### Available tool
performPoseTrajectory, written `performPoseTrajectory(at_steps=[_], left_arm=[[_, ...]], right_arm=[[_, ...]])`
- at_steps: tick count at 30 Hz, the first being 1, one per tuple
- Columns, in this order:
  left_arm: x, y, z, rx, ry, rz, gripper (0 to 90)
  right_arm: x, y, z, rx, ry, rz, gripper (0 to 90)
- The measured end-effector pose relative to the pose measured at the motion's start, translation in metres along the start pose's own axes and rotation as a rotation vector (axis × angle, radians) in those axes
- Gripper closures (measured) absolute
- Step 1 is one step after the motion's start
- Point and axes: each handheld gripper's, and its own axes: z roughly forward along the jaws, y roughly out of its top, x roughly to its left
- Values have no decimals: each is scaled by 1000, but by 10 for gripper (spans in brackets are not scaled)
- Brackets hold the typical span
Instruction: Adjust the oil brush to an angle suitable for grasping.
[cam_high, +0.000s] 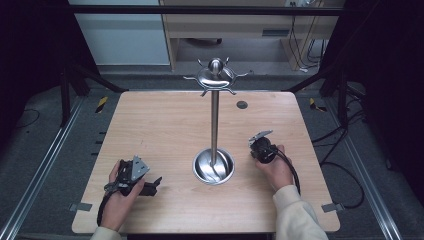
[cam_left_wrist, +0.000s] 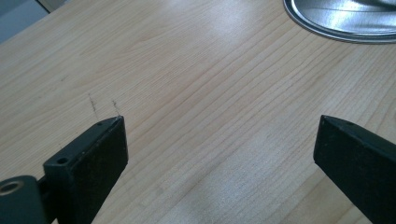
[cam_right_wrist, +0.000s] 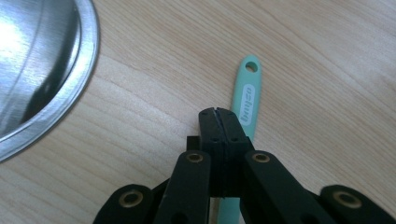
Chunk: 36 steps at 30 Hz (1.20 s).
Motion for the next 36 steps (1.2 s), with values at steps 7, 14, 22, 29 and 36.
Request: performPoseTrajectory(at_steps=[7, 14, 22, 29, 36], left_arm=[[0, 0, 0, -1, -2, 1, 26], [-1, 0, 0, -1, -2, 3, 26], [-1, 0, 0, -6, -3, 0, 26], [-1, 0, 0, 1, -4, 5, 26], [-1, 0, 1, 5, -6, 7, 26]], right_arm=[[-8, -1, -2, 20, -60, 52, 900], [-18, -4, -9, -4, -39, 113, 900], [-22, -7, -45, 2, -38, 158, 721], [-21, -10, -46, 88, -7, 213, 521], [-22, -13, -39, 179, -7, 232, 558]])
